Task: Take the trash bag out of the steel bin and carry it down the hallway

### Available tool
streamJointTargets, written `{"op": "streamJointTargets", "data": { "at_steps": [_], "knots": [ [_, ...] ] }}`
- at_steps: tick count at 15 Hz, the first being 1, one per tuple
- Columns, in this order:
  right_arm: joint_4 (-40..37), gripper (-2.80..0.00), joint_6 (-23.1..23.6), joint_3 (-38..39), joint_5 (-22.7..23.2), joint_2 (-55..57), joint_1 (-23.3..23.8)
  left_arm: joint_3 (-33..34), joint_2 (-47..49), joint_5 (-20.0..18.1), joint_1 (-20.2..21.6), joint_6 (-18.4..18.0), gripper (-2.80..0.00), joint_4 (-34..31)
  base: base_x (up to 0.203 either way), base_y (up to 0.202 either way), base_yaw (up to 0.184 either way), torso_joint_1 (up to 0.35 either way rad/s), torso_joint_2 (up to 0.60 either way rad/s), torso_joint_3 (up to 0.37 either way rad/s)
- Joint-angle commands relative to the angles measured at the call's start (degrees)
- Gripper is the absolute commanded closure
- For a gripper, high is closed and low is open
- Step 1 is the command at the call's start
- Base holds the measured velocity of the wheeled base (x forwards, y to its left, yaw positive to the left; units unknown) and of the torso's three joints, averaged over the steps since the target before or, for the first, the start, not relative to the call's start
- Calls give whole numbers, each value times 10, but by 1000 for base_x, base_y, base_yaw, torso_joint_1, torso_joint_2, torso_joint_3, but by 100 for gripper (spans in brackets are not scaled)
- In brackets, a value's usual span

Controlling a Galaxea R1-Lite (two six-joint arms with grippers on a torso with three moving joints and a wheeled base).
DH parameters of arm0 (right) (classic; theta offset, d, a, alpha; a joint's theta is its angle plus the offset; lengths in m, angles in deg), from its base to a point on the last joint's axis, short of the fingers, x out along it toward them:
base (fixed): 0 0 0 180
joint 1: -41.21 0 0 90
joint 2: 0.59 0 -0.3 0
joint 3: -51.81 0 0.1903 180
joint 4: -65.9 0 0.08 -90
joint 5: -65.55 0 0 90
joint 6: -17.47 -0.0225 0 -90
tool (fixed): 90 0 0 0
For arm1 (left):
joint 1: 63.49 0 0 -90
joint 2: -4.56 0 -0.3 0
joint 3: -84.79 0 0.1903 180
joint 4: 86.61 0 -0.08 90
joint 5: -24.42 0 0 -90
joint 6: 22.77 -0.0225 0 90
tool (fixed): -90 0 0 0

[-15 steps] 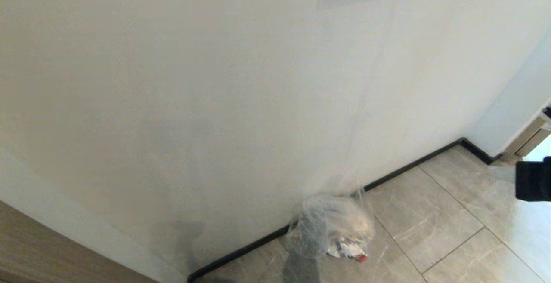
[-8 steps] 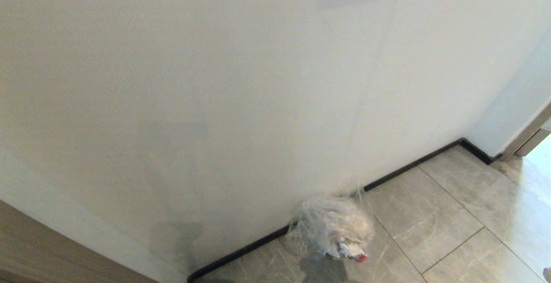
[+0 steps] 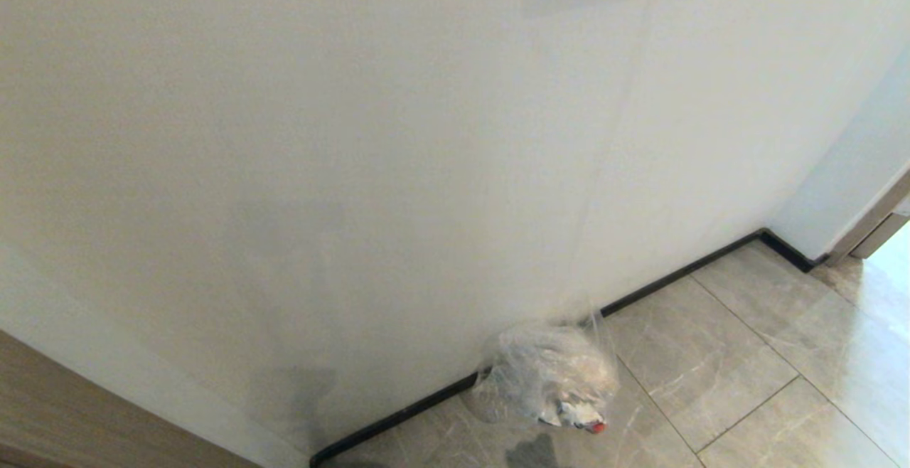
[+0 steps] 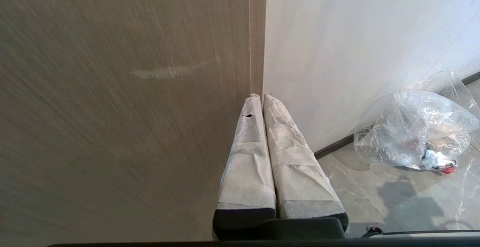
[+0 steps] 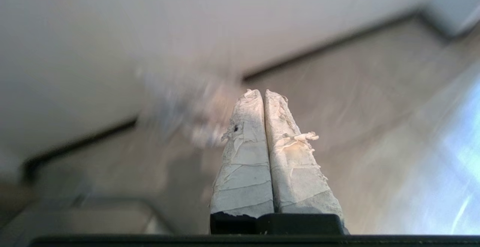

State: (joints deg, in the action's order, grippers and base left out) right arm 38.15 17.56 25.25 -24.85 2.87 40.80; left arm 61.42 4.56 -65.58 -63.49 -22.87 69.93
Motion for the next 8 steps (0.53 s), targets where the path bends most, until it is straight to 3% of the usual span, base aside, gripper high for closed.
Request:
{"op": "streamJointTargets", "data": {
  "at_steps": [1,8],
  "knots": [
    [54,0,14,32,-4,-34,0,0,0,0,0,0,0,0,0,0,0,0,0,0],
    [48,0,15,33,-2,-34,0,0,0,0,0,0,0,0,0,0,0,0,0,0]
  ]
}}
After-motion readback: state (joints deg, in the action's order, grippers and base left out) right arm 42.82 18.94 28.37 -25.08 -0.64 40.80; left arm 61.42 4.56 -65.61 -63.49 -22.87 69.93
